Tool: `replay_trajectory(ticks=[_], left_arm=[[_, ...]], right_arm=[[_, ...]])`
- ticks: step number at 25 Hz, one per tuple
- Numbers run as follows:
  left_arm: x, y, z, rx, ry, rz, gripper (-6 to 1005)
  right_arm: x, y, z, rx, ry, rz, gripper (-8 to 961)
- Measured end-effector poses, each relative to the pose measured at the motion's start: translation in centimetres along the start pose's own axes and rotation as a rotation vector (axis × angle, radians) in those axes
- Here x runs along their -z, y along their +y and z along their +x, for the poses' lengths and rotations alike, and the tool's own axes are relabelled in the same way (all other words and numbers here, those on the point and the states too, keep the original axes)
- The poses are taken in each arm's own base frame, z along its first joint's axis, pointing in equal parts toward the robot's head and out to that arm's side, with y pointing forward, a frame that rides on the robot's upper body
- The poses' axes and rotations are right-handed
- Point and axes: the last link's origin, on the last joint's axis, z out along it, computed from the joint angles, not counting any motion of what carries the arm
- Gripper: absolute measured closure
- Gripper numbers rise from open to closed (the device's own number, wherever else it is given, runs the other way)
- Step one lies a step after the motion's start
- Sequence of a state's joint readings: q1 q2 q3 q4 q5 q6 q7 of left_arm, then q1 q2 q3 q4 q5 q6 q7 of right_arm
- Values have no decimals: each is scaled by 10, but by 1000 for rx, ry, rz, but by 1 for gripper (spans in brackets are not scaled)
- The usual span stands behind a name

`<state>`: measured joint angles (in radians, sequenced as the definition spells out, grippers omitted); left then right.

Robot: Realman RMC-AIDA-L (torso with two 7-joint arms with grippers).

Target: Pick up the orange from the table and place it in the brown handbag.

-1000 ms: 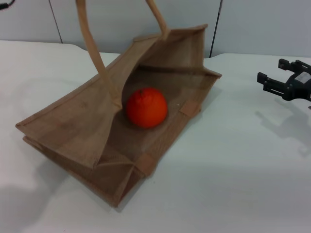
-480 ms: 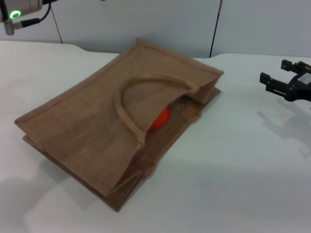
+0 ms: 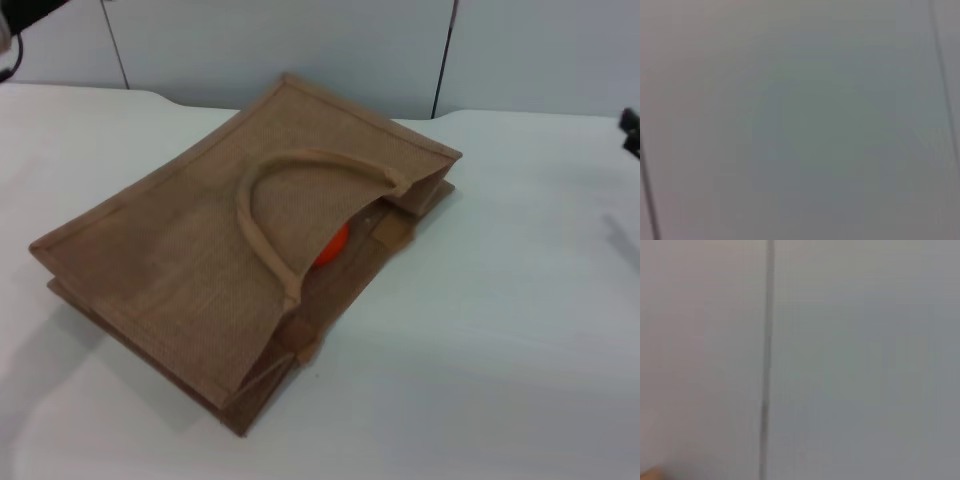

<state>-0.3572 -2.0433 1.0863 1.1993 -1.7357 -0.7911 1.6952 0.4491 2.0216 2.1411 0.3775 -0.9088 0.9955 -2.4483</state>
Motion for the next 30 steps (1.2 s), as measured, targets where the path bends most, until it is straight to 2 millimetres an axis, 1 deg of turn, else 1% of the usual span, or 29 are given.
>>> replay_trajectory(ticks=[2, 3, 4, 5, 6, 10, 13, 14, 15, 18, 19, 20, 27, 30], left_arm=[[5, -4, -14, 29, 45, 43, 127], [5, -4, -14, 29, 45, 43, 127], [8, -6, -27, 33, 79, 79, 127], [9, -5, -34, 25, 87, 91, 127], [11, -4, -42, 19, 98, 111, 127], [13, 7, -65, -2, 124, 163, 127], [14, 15, -79, 2, 118, 199, 128], [15, 21, -88, -24, 102, 208, 128], [15, 21, -88, -24, 102, 208, 128], [17, 31, -98, -51, 98, 215, 128], [17, 31, -98, -51, 98, 215, 128], [21, 36, -102, -58, 103, 212, 128], [29, 39, -119, -43, 54, 214, 129], [29, 41, -123, -39, 42, 209, 142]], right_arm=[[9, -3, 3, -5, -41, 51, 169], [13, -4, 6, -19, -58, 76, 169], [21, -4, 12, -43, -90, 128, 169], [21, -4, 12, -43, -90, 128, 170], [26, -3, 14, -38, -107, 149, 170], [39, 5, 19, 18, -160, 212, 170], [44, 9, 26, 7, -149, 240, 171], [46, 11, 30, -7, -138, 246, 171], [46, 11, 30, -7, -138, 246, 171], [50, 15, 37, -30, -113, 257, 172], [51, 17, 40, -35, -101, 259, 172], [51, 18, 43, -36, -88, 259, 172], [51, 25, 49, -21, -50, 255, 173], [52, 26, 51, -19, -43, 257, 173]])
